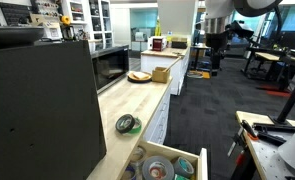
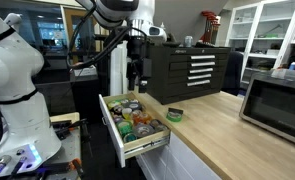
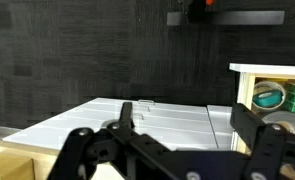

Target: Get the grey masking tape from the open drawer

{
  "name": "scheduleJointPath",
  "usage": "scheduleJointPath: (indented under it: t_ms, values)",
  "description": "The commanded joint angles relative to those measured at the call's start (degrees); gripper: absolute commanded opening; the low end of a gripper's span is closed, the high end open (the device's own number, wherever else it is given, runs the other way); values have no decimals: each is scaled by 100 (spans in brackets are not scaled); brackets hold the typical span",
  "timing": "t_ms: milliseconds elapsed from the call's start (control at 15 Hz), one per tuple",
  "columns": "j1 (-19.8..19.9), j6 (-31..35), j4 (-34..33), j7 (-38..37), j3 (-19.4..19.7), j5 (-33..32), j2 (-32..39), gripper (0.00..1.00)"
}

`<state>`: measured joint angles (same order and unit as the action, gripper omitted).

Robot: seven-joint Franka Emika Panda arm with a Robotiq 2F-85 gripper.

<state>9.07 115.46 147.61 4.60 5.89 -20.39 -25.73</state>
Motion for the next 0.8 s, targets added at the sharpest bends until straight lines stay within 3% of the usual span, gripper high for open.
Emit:
scheduleJointPath:
  t_ms: [0,733]
  values:
    - [-225,370,-212,91,-66,37,681,100]
    - [-603,1509,-580,38,-400,-3,1990,100]
